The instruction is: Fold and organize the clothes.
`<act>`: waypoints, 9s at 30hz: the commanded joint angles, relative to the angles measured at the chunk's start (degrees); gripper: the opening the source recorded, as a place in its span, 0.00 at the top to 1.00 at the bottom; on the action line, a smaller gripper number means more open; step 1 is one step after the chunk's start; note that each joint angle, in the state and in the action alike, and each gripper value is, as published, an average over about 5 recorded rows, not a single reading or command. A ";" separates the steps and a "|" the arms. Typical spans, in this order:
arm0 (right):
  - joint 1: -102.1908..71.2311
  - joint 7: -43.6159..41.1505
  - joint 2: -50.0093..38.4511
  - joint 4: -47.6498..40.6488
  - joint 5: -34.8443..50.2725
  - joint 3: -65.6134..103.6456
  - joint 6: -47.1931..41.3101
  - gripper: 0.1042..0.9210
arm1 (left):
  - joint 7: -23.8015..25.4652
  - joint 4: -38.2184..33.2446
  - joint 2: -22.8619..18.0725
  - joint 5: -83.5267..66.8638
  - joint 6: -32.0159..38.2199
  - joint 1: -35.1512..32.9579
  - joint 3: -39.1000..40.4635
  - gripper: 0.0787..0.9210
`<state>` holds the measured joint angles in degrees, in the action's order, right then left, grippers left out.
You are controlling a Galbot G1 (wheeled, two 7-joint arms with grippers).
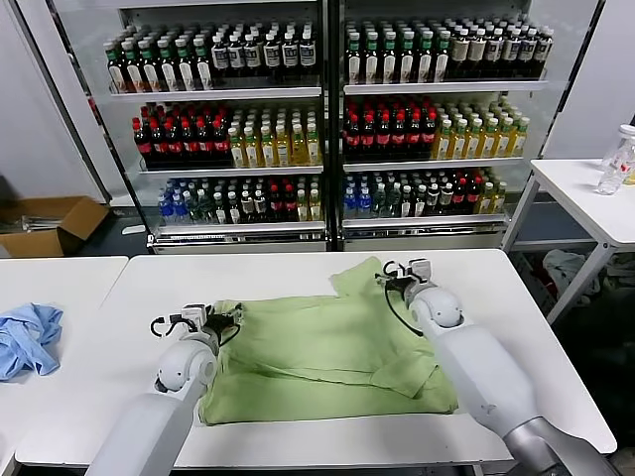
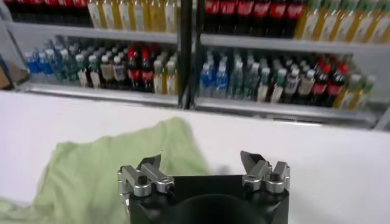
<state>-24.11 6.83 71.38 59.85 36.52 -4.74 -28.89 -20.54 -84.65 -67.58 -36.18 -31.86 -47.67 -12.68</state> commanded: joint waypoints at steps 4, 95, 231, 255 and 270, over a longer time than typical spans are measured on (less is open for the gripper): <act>1.00 -3.60 2.40 -4.86 0.56 -1.81 -0.32 0.47 | 1.67 0.73 0.43 -3.50 0.22 -0.63 0.22 0.46; -55.54 4.65 -16.90 60.38 -4.00 24.64 3.13 0.12 | 11.89 -25.70 -1.34 -10.65 -0.87 -31.55 -15.63 0.68; -52.58 2.98 -14.65 63.84 -8.85 23.61 4.29 0.12 | 5.71 -38.04 15.82 -30.45 0.05 -34.50 -51.18 0.98; -49.87 2.26 -20.54 62.91 -6.72 25.26 6.61 0.12 | -3.11 -25.30 -20.02 -13.17 2.18 -7.93 8.69 0.98; -42.64 4.35 -16.72 58.05 -1.62 19.01 4.50 0.12 | 9.50 -31.99 -11.43 14.34 7.69 -14.64 7.23 0.81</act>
<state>-71.62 9.64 52.01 121.05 31.13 18.70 -23.21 -16.78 -109.99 -81.76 -36.49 -27.95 -58.87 -6.83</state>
